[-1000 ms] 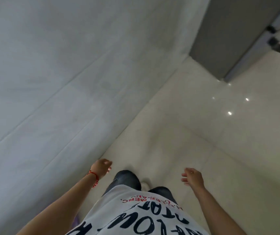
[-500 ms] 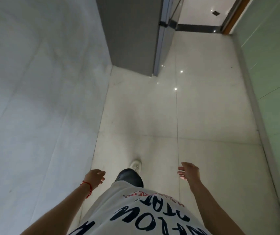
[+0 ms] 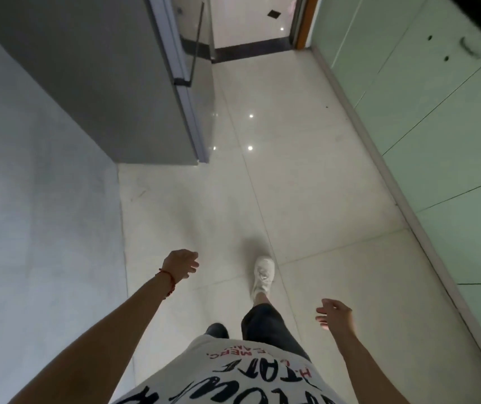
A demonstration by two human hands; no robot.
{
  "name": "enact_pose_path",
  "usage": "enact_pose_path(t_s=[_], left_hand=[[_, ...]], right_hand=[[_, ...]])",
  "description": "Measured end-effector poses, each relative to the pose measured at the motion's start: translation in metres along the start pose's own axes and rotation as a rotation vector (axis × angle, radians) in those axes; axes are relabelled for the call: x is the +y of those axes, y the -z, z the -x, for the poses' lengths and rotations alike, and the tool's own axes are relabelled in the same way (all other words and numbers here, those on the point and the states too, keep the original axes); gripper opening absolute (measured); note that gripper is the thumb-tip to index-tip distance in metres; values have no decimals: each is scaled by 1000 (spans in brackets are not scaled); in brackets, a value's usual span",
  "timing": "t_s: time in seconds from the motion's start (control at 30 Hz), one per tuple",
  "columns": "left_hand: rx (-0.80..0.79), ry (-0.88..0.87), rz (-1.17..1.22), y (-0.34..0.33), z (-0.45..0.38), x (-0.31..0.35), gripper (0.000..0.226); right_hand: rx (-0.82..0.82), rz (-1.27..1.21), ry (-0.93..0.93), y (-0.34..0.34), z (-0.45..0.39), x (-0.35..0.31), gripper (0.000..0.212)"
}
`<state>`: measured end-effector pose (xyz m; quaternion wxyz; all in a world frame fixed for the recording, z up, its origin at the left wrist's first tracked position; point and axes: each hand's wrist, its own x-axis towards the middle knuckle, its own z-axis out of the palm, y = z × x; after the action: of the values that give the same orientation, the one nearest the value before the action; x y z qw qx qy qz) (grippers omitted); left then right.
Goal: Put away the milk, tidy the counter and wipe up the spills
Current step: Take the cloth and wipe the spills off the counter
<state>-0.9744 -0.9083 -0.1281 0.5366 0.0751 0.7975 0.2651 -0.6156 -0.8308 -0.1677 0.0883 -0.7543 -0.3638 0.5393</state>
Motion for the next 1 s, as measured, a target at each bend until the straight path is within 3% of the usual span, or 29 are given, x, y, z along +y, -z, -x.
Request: enact_pose_path(t_s=[0.3,0.7,0.83,1.0], left_hand=[[16,53,-14,-35,-90,160,14],[76,176,42,-10,-222,328,21],[51,182,16,-11,-273,416,21],[-9,66,-53,-30,-336,563,14]], right_hand=[[-13,-48,-3,4,-123,-182,14],[-99,5,103,-32,-270,-446,14],[-51,-8,56,-26,-312,-511,14],[20,-49,25,-16,-363,-586,17]])
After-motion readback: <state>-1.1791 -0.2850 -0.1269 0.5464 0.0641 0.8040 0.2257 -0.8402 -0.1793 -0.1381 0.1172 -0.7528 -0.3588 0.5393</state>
